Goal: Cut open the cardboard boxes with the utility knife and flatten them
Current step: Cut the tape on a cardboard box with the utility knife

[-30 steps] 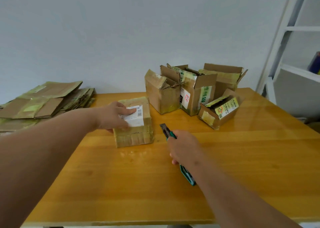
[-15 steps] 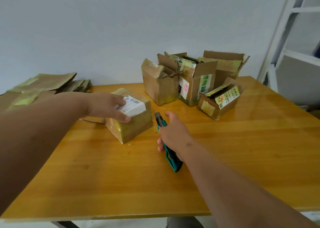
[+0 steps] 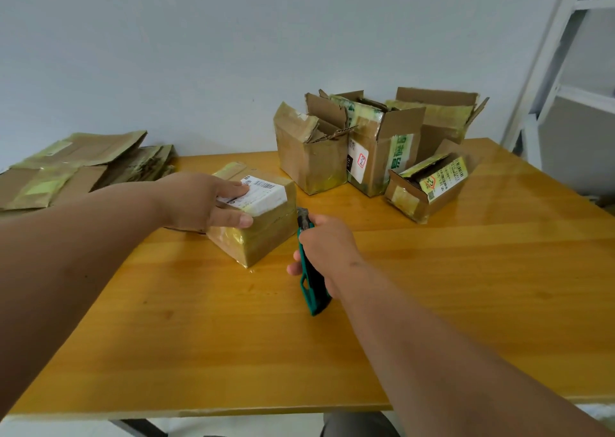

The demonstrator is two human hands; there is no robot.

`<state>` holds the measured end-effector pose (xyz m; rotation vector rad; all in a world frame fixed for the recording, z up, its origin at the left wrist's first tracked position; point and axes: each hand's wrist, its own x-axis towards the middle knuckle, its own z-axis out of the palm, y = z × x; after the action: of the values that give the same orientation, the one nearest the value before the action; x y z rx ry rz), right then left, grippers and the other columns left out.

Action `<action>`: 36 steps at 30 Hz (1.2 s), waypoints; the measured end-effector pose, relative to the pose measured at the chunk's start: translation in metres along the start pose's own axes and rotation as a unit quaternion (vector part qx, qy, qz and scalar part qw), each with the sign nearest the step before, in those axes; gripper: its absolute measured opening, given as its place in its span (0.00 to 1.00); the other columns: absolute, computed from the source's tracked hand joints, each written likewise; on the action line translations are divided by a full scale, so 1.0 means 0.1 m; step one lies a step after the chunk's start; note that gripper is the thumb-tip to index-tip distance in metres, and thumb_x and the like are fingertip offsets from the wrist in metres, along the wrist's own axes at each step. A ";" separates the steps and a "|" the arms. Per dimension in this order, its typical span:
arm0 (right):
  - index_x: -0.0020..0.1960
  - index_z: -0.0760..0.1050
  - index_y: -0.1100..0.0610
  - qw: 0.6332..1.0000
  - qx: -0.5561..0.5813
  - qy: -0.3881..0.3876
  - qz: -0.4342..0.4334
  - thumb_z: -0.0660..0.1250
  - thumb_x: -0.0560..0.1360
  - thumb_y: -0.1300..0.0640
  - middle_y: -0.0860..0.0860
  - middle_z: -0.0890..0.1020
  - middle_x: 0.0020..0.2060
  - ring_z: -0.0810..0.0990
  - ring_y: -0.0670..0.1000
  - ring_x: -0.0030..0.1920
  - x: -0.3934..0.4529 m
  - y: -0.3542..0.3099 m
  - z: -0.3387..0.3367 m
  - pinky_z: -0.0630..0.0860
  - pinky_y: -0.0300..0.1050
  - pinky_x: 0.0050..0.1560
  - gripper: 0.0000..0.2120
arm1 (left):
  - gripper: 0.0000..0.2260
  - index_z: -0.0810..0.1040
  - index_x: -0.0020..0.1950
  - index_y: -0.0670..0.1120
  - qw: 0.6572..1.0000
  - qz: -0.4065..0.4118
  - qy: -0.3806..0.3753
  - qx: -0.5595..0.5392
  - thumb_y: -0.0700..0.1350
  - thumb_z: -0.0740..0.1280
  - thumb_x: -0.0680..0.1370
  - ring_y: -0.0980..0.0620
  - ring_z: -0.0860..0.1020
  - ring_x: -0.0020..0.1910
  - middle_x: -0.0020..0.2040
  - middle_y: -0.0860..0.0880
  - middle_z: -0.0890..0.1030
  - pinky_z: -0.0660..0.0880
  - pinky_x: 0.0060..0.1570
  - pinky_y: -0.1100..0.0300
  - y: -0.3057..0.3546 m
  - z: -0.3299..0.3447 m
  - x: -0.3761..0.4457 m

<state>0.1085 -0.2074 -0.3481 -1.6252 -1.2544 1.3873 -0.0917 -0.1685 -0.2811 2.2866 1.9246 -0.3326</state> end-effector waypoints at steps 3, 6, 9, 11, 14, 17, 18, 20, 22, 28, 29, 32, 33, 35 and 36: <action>0.69 0.69 0.53 1.000 -0.004 0.017 -0.012 0.56 0.79 0.66 0.53 0.79 0.37 0.83 0.52 0.37 0.01 0.02 0.06 0.82 0.50 0.48 0.21 | 0.46 0.58 0.76 0.63 1.000 -0.007 0.027 0.004 0.80 0.52 0.61 0.47 0.70 0.68 0.74 0.56 0.67 0.70 0.62 0.53 0.03 0.04 0.01; 0.68 0.71 0.53 0.999 -0.004 0.028 -0.020 0.56 0.78 0.67 0.53 0.79 0.36 0.83 0.53 0.35 0.01 0.04 0.09 0.83 0.51 0.48 0.21 | 0.43 0.59 0.76 0.63 0.999 -0.007 0.043 0.006 0.76 0.53 0.63 0.47 0.73 0.65 0.72 0.54 0.71 0.72 0.59 0.54 0.06 0.06 0.00; 0.68 0.71 0.54 0.999 -0.016 0.017 -0.028 0.58 0.78 0.67 0.54 0.79 0.35 0.82 0.54 0.36 0.00 0.05 0.12 0.83 0.53 0.51 0.20 | 0.42 0.59 0.76 0.63 0.999 -0.009 0.046 0.014 0.76 0.52 0.64 0.46 0.73 0.65 0.72 0.53 0.71 0.72 0.57 0.54 0.07 0.07 0.00; 0.70 0.70 0.54 0.999 -0.028 0.001 -0.035 0.59 0.79 0.66 0.54 0.80 0.36 0.82 0.54 0.36 -0.02 0.07 0.18 0.83 0.55 0.52 0.20 | 0.43 0.59 0.76 0.63 0.999 -0.012 0.042 0.022 0.77 0.51 0.63 0.46 0.73 0.65 0.72 0.52 0.71 0.72 0.58 0.53 0.08 0.07 0.00; 0.74 0.66 0.51 0.998 -0.036 -0.004 -0.052 0.59 0.79 0.65 0.54 0.80 0.38 0.82 0.52 0.35 -0.02 0.11 0.24 0.83 0.55 0.51 0.25 | 0.45 0.59 0.76 0.63 0.999 -0.017 0.037 0.023 0.78 0.49 0.61 0.46 0.73 0.65 0.72 0.52 0.71 0.73 0.59 0.51 0.08 0.07 0.00; 0.78 0.62 0.48 0.996 -0.059 -0.019 -0.063 0.60 0.80 0.65 0.53 0.81 0.38 0.82 0.51 0.35 -0.06 0.13 0.24 0.83 0.53 0.51 0.28 | 0.46 0.60 0.76 0.62 0.999 -0.022 0.040 0.005 0.78 0.51 0.60 0.46 0.72 0.66 0.73 0.52 0.70 0.72 0.61 0.50 0.09 0.08 -0.01; 0.78 0.61 0.48 0.995 -0.071 -0.029 -0.067 0.60 0.80 0.64 0.53 0.81 0.37 0.82 0.51 0.35 -0.08 0.13 0.24 0.83 0.52 0.51 0.29 | 0.45 0.60 0.76 0.62 0.999 -0.025 0.044 0.003 0.78 0.52 0.60 0.45 0.73 0.66 0.73 0.52 0.71 0.72 0.61 0.50 0.09 0.08 -0.02; 0.78 0.60 0.46 0.993 -0.079 -0.044 -0.069 0.59 0.80 0.64 0.52 0.81 0.38 0.82 0.49 0.34 -0.13 0.15 0.23 0.83 0.49 0.51 0.30 | 0.45 0.60 0.76 0.62 0.999 -0.031 0.044 -0.005 0.77 0.53 0.61 0.45 0.73 0.66 0.73 0.52 0.71 0.72 0.61 0.50 0.11 0.09 -0.04; 0.78 0.61 0.45 0.993 -0.075 -0.054 -0.068 0.59 0.79 0.64 0.54 0.82 0.43 0.81 0.47 0.32 -0.14 0.16 0.20 0.83 0.46 0.48 0.30 | 0.45 0.57 0.77 0.62 0.999 -0.035 0.025 -0.022 0.76 0.54 0.62 0.45 0.70 0.69 0.74 0.52 0.69 0.70 0.64 0.50 0.12 0.08 -0.05; 0.77 0.63 0.45 0.990 -0.086 -0.058 -0.099 0.63 0.77 0.59 0.55 0.83 0.46 0.81 0.47 0.30 -0.14 0.19 0.16 0.83 0.45 0.45 0.30 | 0.43 0.47 0.78 0.63 0.994 -0.021 -0.080 -0.073 0.71 0.59 0.66 0.46 0.56 0.77 0.80 0.55 0.54 0.52 0.75 0.47 0.02 -0.02 -0.16; 0.77 0.63 0.45 0.989 -0.092 -0.056 -0.103 0.64 0.76 0.60 0.54 0.82 0.48 0.81 0.47 0.31 -0.14 0.21 0.17 0.84 0.46 0.46 0.31 | 0.42 0.47 0.78 0.64 0.995 -0.016 -0.072 -0.065 0.71 0.58 0.67 0.46 0.56 0.77 0.80 0.55 0.53 0.53 0.75 0.47 0.01 0.00 -0.17; 0.77 0.63 0.45 0.988 -0.086 -0.058 -0.111 0.65 0.75 0.62 0.54 0.82 0.47 0.81 0.46 0.29 -0.16 0.25 0.17 0.84 0.48 0.46 0.33 | 0.38 0.50 0.78 0.64 0.997 -0.009 -0.034 -0.067 0.70 0.57 0.71 0.46 0.59 0.76 0.79 0.58 0.54 0.57 0.73 0.48 0.05 0.07 -0.17; 0.77 0.63 0.46 0.988 -0.079 -0.063 -0.115 0.65 0.75 0.62 0.54 0.82 0.44 0.80 0.46 0.29 -0.18 0.27 0.16 0.84 0.48 0.46 0.33 | 0.37 0.51 0.78 0.63 0.997 -0.007 -0.022 -0.067 0.69 0.57 0.71 0.46 0.60 0.76 0.79 0.59 0.55 0.58 0.72 0.49 0.07 0.08 -0.17; 0.77 0.64 0.46 0.988 -0.070 -0.072 -0.121 0.65 0.75 0.63 0.54 0.82 0.40 0.79 0.46 0.28 -0.21 0.32 0.14 0.84 0.50 0.47 0.33 | 0.38 0.53 0.78 0.63 0.998 -0.003 -0.002 -0.061 0.70 0.56 0.69 0.46 0.63 0.74 0.78 0.59 0.57 0.61 0.71 0.50 0.11 0.10 -0.17; 0.77 0.64 0.46 0.987 -0.070 -0.075 -0.124 0.65 0.75 0.62 0.54 0.82 0.39 0.79 0.46 0.28 -0.22 0.34 0.13 0.84 0.51 0.48 0.33 | 0.39 0.54 0.77 0.62 0.998 -0.002 0.007 -0.058 0.71 0.56 0.68 0.46 0.64 0.74 0.78 0.58 0.58 0.63 0.70 0.50 0.13 0.10 -0.17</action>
<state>0.1047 -0.2409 -0.3741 -1.4159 -1.6143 1.3099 -0.0829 -0.1896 -0.2869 2.2172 1.9035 -0.2008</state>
